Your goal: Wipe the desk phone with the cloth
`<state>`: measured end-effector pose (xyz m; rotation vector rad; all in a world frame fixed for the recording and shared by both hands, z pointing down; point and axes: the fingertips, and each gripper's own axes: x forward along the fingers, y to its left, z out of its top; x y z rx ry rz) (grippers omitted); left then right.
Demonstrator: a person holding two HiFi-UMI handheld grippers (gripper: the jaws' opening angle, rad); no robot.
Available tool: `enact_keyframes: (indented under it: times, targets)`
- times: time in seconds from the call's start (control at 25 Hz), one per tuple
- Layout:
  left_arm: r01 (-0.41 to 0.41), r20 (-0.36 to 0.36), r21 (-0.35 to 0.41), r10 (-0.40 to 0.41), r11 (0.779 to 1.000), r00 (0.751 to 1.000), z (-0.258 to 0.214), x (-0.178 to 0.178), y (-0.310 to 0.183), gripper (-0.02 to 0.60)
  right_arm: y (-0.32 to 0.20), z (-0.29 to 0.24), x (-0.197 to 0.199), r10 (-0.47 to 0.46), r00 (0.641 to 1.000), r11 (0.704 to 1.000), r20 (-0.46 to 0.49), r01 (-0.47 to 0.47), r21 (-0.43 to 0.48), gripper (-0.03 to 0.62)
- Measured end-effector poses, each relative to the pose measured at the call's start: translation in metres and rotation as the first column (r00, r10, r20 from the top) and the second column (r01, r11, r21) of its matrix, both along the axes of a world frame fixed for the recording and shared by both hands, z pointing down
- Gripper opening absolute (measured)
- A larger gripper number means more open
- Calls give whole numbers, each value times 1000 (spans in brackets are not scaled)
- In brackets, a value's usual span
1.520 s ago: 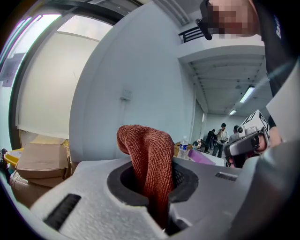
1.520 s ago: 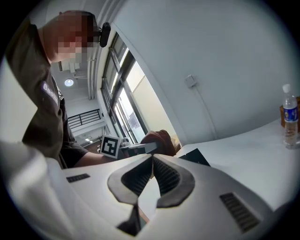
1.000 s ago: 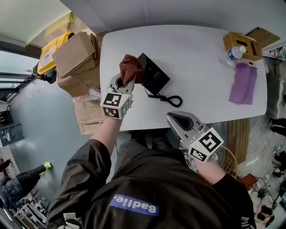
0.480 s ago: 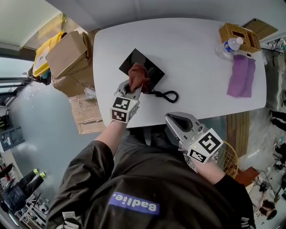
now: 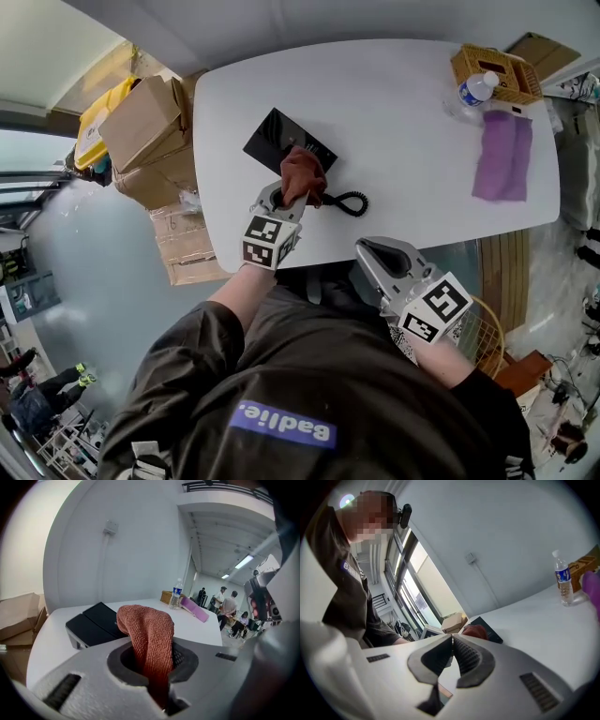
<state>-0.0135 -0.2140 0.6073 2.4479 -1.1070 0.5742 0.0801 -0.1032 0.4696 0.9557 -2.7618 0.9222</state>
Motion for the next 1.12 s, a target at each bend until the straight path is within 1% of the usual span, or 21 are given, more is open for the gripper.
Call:
enact_keyframes:
  times: [0.16, 0.32, 0.44, 0.56, 0.72, 0.88, 1.12]
  targets:
    - [53, 28, 68, -55, 996, 998, -31, -26, -32, 54, -7, -9, 1, -1, 1000, 999, 13, 0, 32, 29]
    - [125, 59, 111, -132, 986, 990, -46, -55, -66, 54, -14, -16, 2, -3, 1000, 998, 18, 2, 58, 29]
    - [172, 77, 115, -181, 978, 980, -45, -71, -87, 54, -17, -14, 4, -4, 1000, 999, 13, 3, 54, 29]
    - [200, 83, 92, -207, 976, 975, -37, -74, -96, 54, -15, -7, 7, -16, 1000, 999, 10, 16, 34, 29]
    - [172, 81, 54, -176, 984, 981, -23, -53, -83, 54, -15, -1, 12, -16, 1000, 1000, 11, 16, 14, 29]
    - [99, 95, 12, -99, 995, 990, -4, -22, -60, 54, -14, -2, 14, -29, 1000, 999, 6, 29, 17, 29]
    - [38, 75, -54, -34, 998, 997, 14, 20, -29, 54, -13, 0, 24, -36, 999, 999, 6, 36, 4, 29]
